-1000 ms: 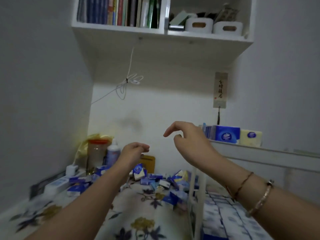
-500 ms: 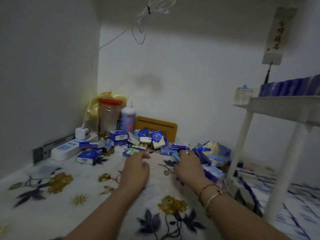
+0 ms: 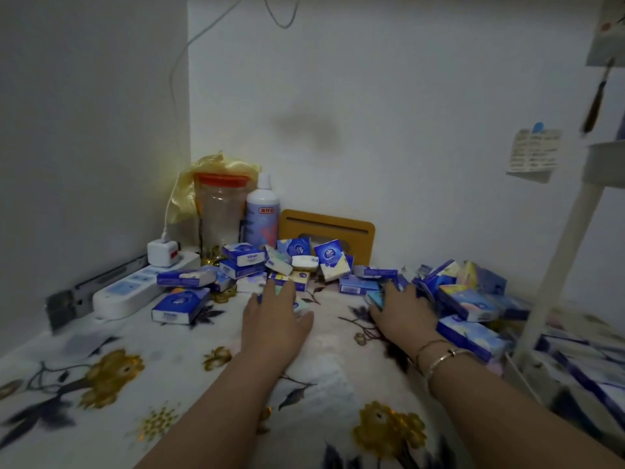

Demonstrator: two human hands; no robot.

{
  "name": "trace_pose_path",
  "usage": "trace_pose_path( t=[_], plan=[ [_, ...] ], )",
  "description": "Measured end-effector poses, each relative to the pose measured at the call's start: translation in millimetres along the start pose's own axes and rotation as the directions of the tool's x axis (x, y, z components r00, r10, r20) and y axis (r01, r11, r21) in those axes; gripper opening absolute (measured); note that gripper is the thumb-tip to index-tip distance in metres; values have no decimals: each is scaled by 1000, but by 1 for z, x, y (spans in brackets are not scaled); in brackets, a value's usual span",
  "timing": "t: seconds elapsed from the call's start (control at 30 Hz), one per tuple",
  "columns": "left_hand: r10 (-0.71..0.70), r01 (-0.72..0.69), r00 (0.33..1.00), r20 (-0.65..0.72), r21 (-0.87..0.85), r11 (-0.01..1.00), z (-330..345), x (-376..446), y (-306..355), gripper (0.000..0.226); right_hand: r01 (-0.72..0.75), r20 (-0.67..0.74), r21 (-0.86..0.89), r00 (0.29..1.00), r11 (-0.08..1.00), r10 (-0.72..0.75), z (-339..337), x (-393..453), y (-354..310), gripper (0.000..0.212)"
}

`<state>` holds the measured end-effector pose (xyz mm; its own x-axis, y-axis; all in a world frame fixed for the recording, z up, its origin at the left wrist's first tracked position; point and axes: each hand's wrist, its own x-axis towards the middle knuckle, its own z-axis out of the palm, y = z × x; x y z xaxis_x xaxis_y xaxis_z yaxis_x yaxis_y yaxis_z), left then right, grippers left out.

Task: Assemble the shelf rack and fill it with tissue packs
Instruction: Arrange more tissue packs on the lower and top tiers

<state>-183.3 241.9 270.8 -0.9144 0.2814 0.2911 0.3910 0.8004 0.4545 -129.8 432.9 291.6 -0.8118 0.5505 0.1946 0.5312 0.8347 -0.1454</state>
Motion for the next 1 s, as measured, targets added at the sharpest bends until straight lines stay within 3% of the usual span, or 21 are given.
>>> trace_pose_path(
  t=[0.1,0.27,0.33,0.43,0.5,0.63,0.77,0.87,1.0],
  plan=[
    [-27,24,1000,-16,-156,987,-9,-8,8,38,104,-7,58,995,993,-103,-5,-8,-6,49],
    [-58,80,996,75,-345,935,-17,-27,29,43,230,-58,272,973,934,-223,-22,-42,-11,37],
    [-25,54,996,83,-370,927,-21,-39,36,47,241,-114,379,970,893,-213,-29,-60,-8,37],
    [65,-47,996,60,-258,965,-27,-61,42,51,238,-145,480,971,845,-191,-38,-85,-4,37],
    [128,-115,991,37,-243,963,-30,-79,46,44,222,-154,558,974,799,-164,-48,-105,2,38],
    [126,-134,991,-47,-356,925,-36,-112,58,17,195,-126,671,981,716,-149,-69,-145,17,36],
    [145,-197,980,-139,-534,822,-55,-138,79,16,183,-114,740,982,648,-147,-89,-178,27,34],
    [286,-354,935,-209,-509,785,-72,-157,94,19,188,-144,786,982,588,-122,-104,-196,35,31],
    [530,-554,830,-171,-347,756,-92,-185,103,60,166,-110,813,985,558,-133,-125,-218,55,31]
  ],
)
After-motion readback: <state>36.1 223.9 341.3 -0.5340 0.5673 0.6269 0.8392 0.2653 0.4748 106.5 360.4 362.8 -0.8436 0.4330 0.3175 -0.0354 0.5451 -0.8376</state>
